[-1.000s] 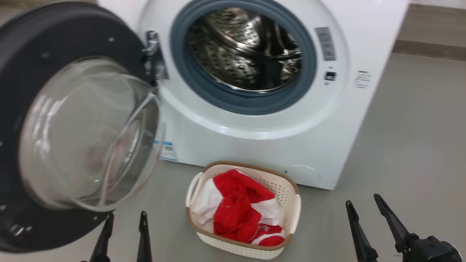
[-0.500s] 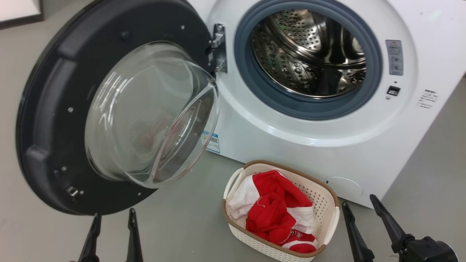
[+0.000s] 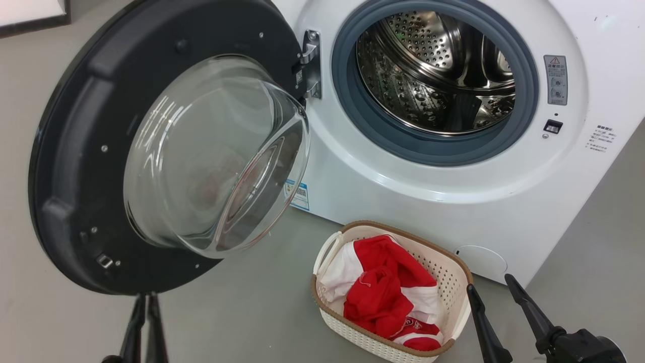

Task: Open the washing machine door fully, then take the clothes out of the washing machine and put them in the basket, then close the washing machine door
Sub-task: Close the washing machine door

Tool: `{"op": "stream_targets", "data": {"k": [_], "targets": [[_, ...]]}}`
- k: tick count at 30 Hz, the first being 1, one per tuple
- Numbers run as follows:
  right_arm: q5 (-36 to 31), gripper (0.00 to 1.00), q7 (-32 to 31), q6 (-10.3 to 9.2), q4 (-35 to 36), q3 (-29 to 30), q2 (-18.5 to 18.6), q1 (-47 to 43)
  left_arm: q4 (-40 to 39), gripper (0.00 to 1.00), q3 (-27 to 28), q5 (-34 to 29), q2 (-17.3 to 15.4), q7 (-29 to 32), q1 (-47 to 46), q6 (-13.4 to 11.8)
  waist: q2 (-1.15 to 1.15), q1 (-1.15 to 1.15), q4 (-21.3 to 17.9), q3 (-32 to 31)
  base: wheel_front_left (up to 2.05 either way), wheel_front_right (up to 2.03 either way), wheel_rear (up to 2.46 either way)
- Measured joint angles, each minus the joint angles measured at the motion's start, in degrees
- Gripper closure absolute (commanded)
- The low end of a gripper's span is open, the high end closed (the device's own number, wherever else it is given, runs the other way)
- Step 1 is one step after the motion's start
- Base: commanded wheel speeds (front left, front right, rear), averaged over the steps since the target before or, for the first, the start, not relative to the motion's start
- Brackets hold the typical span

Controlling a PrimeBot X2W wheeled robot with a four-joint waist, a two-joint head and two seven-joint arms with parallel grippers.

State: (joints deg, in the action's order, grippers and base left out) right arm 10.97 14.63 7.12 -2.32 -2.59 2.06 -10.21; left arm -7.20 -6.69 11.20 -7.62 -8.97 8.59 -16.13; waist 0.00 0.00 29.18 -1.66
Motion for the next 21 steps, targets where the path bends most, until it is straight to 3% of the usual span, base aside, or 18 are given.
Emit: {"op": "stream_targets", "data": {"k": [8, 14, 21], "targets": [[0.0, 0.0, 0.0, 0.0, -0.1, 0.13, 0.0, -0.05, -4.04, 1.0, 2.47, 1.19, -0.14, -3.03, -0.52, -0.05, 0.0, 0.0, -0.46, -0.7, 0.0, 0.0, 0.0], [0.0, 0.0, 0.0, 0.0, -0.07, 0.11, 0.0, -0.1, -6.6, 1.0, 6.77, 5.5, -0.22, -4.35, -4.75, 0.15, 0.0, 0.0, -0.78, -1.07, 0.0, 0.0, 0.0], [0.0, 0.0, 0.0, 0.0, -0.09, 0.07, 0.0, -0.18, -5.57, 1.0, 12.52, 13.07, -0.66, -5.11, -13.76, 3.45, 0.0, 0.0, -1.17, -1.46, 0.0, 0.0, 0.0]]}}
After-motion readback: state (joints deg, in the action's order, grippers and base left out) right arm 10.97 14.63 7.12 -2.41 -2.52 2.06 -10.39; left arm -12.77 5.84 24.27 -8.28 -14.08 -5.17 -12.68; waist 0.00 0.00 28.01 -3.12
